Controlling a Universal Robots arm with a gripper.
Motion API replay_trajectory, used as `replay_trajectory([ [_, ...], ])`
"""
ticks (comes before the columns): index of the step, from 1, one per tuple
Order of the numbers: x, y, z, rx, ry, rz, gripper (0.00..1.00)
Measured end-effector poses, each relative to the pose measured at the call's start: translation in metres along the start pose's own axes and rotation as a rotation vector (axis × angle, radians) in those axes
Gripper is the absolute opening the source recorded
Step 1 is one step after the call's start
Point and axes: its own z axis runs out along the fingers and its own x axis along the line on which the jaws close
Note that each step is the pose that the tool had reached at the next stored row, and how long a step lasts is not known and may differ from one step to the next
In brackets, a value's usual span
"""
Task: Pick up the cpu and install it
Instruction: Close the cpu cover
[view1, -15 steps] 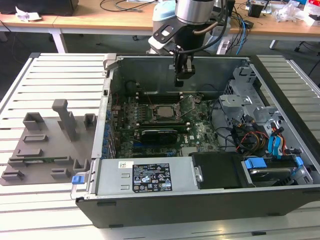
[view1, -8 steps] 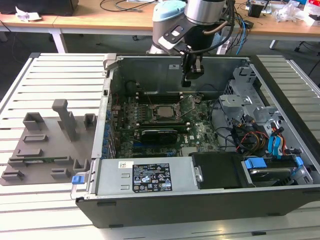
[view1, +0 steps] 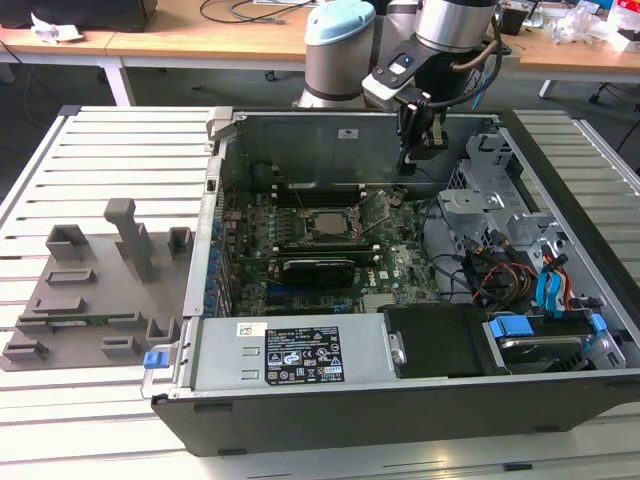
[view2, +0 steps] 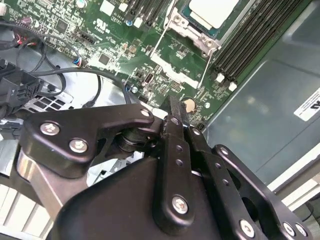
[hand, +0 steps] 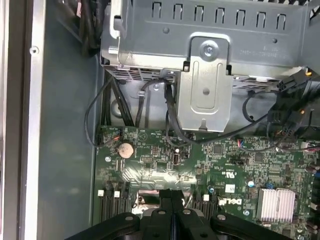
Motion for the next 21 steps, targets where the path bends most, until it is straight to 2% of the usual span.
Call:
replay_trajectory([
  [1, 0.0001, 0.0022, 0.0067, 0.0007, 0.0003, 0.000, 0.11],
  [3, 0.0002, 0.0039, 0.0123, 0.0011, 0.0002, 0.000, 0.11],
  [11, 0.0005, 0.0058, 0.0243, 0.0013, 0.0002, 0.000, 0.11],
  [15, 0.0008, 0.0063, 0.0349, 0.0015, 0.0002, 0.000, 0.11],
  [19, 0.0012, 0.0070, 0.0493, 0.0016, 0.0003, 0.000, 0.11],
  [21, 0.0014, 0.0072, 0.0536, 0.0017, 0.0003, -0.001, 0.11],
])
